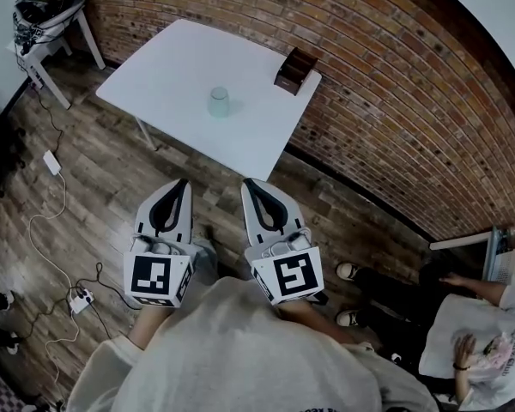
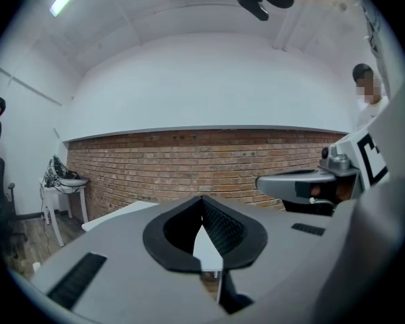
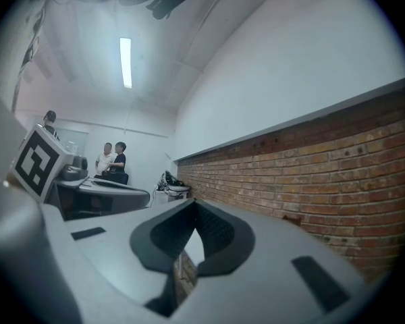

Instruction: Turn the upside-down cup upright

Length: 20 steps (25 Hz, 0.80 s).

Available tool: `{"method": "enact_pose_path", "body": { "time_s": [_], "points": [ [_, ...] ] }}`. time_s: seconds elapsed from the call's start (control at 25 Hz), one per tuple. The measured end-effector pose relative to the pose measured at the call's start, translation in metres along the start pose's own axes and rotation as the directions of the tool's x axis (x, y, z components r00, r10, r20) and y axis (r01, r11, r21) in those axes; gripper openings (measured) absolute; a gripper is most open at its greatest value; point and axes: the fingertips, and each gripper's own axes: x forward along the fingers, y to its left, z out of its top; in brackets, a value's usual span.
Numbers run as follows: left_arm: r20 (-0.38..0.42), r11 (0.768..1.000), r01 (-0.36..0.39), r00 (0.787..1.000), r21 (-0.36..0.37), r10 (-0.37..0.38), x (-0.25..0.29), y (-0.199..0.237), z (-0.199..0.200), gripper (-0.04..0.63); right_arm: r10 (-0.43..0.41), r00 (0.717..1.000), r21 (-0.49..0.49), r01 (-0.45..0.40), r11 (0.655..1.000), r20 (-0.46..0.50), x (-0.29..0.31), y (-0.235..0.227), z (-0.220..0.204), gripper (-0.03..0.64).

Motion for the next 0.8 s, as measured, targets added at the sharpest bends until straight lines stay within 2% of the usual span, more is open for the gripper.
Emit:
{"method": "enact_pose_path", "body": {
  "time_s": [0.28, 0.8],
  "points": [
    [-0.021, 0.998, 0.056, 0.998, -0.005, -0.056, 0.058, 0.054, -0.001, 0.009, -0.004, 1.000, -0.019, 0.004, 1.000, -0.006, 0.078, -0.005, 0.000, 0.006],
    [-0.055, 0.980, 0.201, 0.978, -0.016, -0.201, 0.166, 0.123, -0.008, 0.009, -0.131, 0.989, -0.010, 0.131, 0.991, -0.071, 0.191, -0.044, -0.015, 0.008]
  ]
}}
